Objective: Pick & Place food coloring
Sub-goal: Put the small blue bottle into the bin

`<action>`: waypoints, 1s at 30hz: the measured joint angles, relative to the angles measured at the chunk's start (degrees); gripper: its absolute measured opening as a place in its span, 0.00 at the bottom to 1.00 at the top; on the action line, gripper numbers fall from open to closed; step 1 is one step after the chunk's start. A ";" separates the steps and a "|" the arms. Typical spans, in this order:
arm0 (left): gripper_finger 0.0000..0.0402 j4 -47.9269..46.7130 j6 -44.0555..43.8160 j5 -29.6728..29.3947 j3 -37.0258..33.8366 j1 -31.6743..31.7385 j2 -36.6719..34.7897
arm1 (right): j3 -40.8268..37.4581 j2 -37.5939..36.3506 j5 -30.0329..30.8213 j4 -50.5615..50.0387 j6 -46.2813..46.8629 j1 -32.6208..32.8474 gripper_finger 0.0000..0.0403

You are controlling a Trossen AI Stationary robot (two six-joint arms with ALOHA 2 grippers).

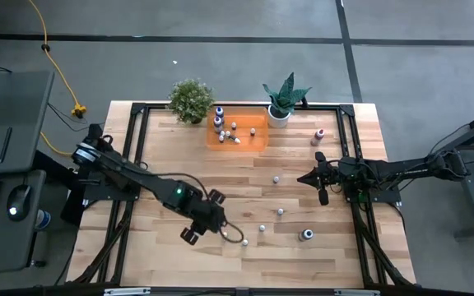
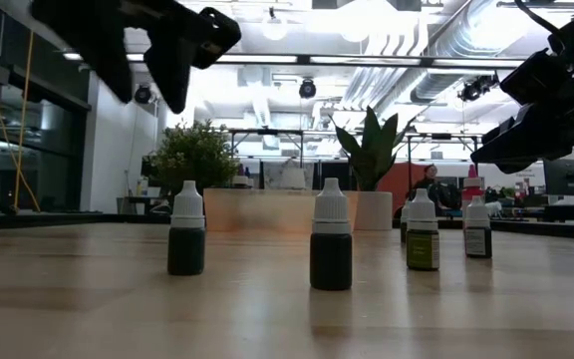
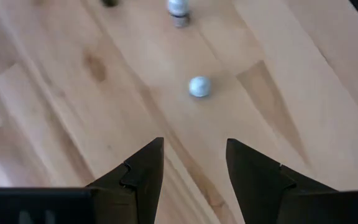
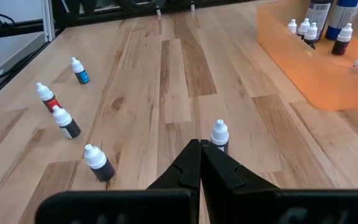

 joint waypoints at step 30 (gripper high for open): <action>0.42 0.36 8.20 -1.70 10.60 -1.91 15.65 | 0.00 0.00 0.00 0.03 0.00 0.00 0.00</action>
